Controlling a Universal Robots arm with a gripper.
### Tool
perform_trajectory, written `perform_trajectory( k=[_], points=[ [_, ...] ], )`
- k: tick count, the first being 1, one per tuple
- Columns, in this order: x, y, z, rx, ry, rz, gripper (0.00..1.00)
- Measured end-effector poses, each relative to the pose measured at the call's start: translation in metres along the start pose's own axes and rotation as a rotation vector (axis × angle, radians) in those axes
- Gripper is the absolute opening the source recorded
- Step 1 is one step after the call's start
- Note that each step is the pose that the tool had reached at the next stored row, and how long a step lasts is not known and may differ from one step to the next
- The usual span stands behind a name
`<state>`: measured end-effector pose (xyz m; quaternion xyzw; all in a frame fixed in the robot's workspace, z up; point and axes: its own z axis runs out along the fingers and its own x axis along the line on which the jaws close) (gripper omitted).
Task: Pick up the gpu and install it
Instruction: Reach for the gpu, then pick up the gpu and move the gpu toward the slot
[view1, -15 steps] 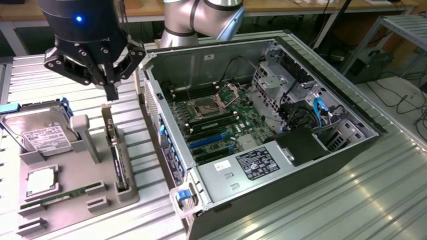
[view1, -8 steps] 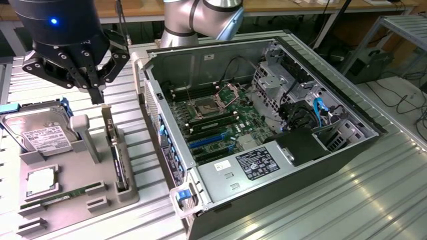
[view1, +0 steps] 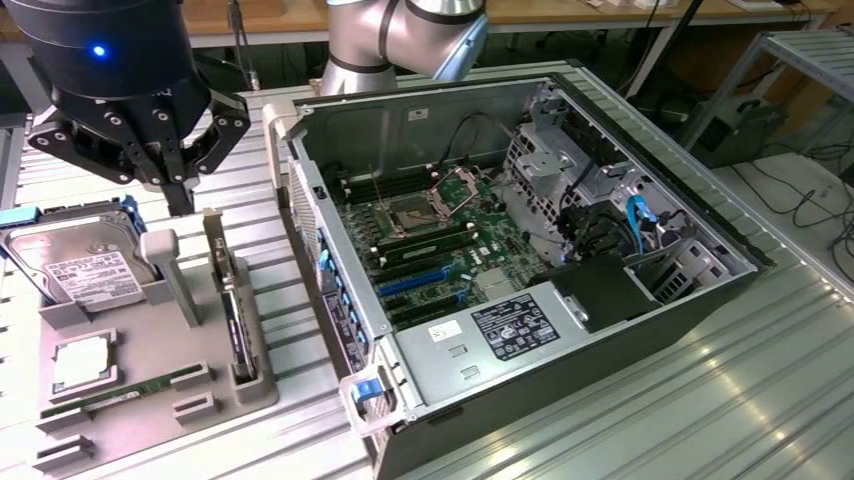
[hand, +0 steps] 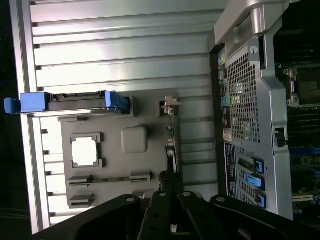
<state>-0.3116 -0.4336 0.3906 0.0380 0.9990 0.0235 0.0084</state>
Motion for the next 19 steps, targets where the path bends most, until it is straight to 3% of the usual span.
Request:
perform_trajectory(
  k=[14, 16, 19],
  points=[
    [0.0, 0.0, 0.0, -0.0001, 0.0, 0.0, 0.11],
    [0.0, 0.0, 0.0, -0.0001, 0.0, 0.0, 0.17],
    [0.0, 0.0, 0.0, -0.0001, 0.0, 0.0, 0.36]
  ],
)
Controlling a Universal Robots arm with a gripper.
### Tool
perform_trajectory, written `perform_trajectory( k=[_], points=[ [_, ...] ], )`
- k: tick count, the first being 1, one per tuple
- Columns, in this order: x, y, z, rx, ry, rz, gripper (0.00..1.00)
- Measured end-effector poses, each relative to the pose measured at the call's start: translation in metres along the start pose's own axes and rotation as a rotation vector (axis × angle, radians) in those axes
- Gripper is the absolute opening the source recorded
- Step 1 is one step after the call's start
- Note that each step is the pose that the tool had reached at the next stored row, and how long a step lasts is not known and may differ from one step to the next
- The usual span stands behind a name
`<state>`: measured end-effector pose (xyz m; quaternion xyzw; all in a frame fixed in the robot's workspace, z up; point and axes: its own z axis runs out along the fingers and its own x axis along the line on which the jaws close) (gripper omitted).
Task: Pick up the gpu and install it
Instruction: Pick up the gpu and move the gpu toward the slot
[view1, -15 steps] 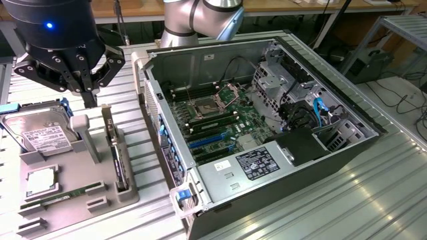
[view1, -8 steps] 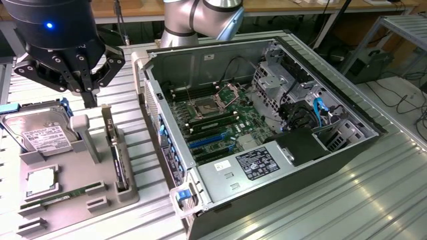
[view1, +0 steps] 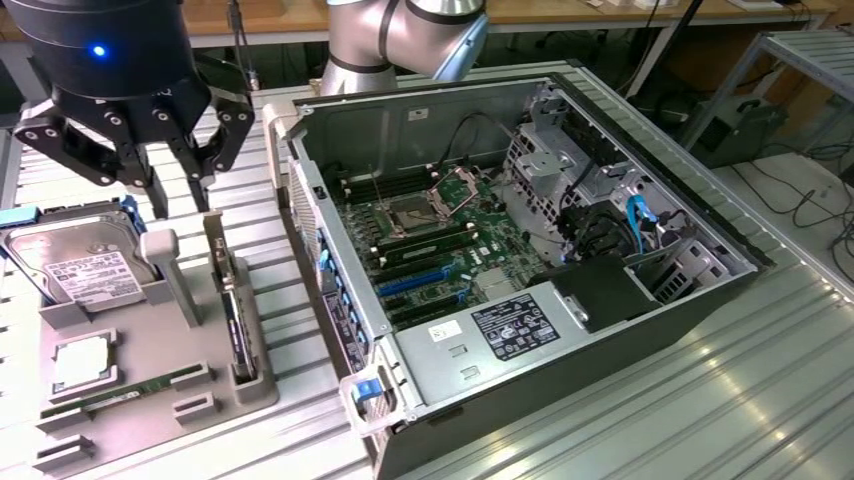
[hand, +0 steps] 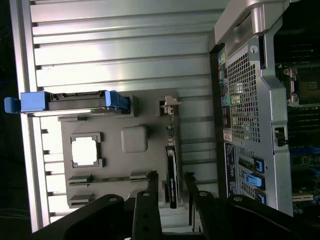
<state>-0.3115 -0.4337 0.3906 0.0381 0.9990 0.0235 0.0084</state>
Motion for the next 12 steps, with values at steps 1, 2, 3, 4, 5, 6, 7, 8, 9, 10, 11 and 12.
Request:
perform_trajectory(
  k=[1, 2, 3, 4, 5, 6, 7, 8, 9, 10, 11, 12],
  points=[
    [0.0, 0.0, 0.0, 0.0, 0.0, 0.0, 0.42],
    [0.0, 0.0, 0.0, 0.0, 0.0, 0.0, 0.48],
    [0.0, 0.0, 0.0, 0.0, 0.0, 0.0, 0.54],
    [0.0, 0.0, 0.0, 0.0, 0.0, 0.0, 0.6],
    [0.0, 0.0, 0.0, 0.0, 0.0, 0.0, 0.6],
    [0.0, 0.0, 0.0, 0.0, 0.0, 0.0, 0.6],
    [0.0, 0.0, 0.0, 0.0, -0.0001, 0.0, 0.66],
    [0.0, 0.0, 0.0, 0.0, 0.0, 0.0, 0.66],
    [0.0, 0.0, 0.0, 0.0, 0.0, 0.0, 0.66],
    [0.0, 0.0, 0.0, 0.0, 0.0, 0.0, 0.66],
    [0.0, 0.0, 0.0, 0.0, 0.0, 0.0, 0.66],
    [0.0, 0.0, 0.0, 0.0, 0.0, 0.0, 0.66]
  ],
)
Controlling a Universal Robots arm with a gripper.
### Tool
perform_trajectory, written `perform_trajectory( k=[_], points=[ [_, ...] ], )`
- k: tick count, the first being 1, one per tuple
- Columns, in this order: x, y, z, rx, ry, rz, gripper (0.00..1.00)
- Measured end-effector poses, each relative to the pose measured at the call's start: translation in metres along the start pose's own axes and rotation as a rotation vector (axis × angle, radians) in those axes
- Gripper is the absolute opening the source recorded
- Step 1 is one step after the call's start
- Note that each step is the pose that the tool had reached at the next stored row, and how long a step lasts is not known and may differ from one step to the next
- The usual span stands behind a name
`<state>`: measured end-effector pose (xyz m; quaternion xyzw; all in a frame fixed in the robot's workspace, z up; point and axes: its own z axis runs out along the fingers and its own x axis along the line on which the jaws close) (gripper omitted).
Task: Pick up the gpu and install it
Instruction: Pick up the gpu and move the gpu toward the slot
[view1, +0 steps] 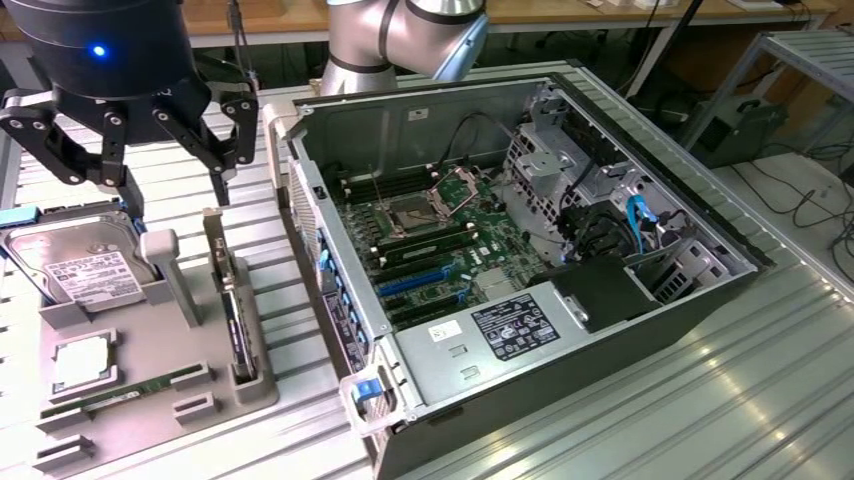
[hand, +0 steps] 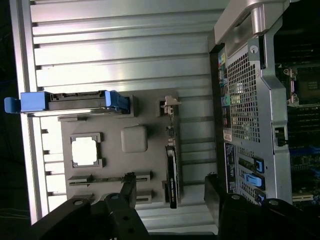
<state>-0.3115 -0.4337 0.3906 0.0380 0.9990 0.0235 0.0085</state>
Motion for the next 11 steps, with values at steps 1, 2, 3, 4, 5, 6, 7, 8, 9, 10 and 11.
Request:
perform_trajectory(
  k=[1, 2, 3, 4, 5, 6, 7, 8, 9, 10, 11],
  points=[
    [0.0, 0.0, 0.0, 0.0, 0.0, 0.0, 0.66],
    [0.0, 0.0, 0.0, 0.0, 0.0, 0.0, 0.66],
    [0.0, 0.0, 0.0, 0.0, 0.0, 0.0, 0.66],
    [0.0, 0.0, 0.0, 0.0, 0.0, 0.0, 0.66],
    [0.0, 0.0, 0.0, 0.0001, 0.0, 0.0, 0.66],
    [0.0, 0.0, 0.0, 0.0003, 0.0001, 0.0, 0.66],
    [0.0, 0.0, 0.0, 0.0011, -0.0001, 0.0, 0.66],
    [0.0, -0.0001, 0.0003, 0.0035, -0.0003, 0.0, 0.66],
    [0.0, -0.0001, 0.0007, 0.0047, -0.0003, 0.0, 0.66],
    [0.0, -0.0001, 0.0017, 0.0065, -0.0004, 0.0, 0.66],
    [0.0, -0.0001, 0.0028, 0.0095, -0.0006, 0.0, 0.66]
  ],
)
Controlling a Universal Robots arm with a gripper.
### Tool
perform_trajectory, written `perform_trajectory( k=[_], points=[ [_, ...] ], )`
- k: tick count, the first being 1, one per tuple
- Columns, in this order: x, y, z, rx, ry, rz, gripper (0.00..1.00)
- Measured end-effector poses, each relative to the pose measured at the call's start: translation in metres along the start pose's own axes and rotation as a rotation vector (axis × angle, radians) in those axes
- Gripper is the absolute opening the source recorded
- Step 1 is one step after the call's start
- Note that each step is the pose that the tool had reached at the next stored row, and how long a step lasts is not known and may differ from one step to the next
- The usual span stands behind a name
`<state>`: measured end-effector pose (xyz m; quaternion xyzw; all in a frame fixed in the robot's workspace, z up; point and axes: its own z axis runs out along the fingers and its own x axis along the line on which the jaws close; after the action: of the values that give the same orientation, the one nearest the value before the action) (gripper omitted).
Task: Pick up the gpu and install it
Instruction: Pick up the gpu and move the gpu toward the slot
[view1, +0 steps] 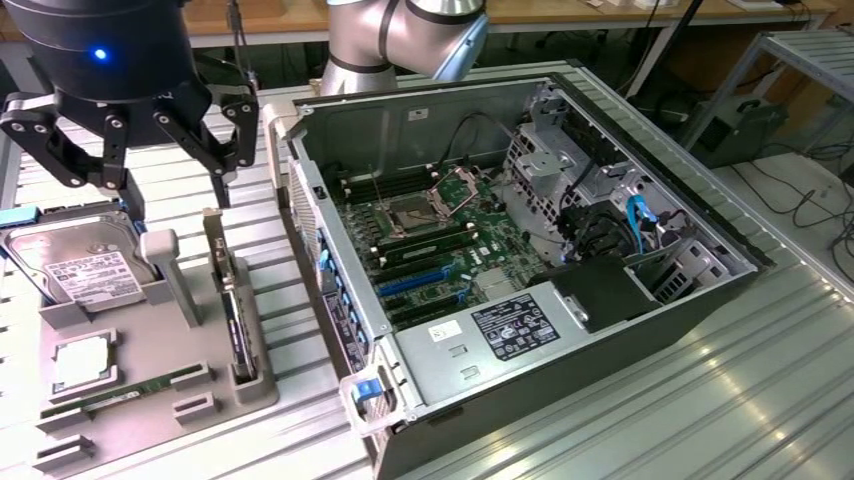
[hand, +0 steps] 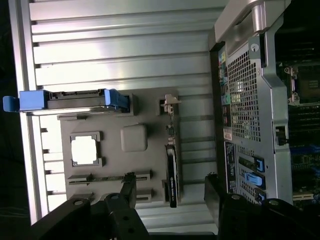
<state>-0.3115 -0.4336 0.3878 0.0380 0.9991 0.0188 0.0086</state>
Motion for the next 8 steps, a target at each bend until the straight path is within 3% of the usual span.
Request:
perform_trajectory(
  k=[4, 8],
  points=[
    [0.0, -0.0003, 0.0059, 0.0099, -0.001, 0.0, 0.66],
    [0.0, -0.0006, 0.0138, 0.0114, -0.0012, 0.002, 0.66]
  ],
)
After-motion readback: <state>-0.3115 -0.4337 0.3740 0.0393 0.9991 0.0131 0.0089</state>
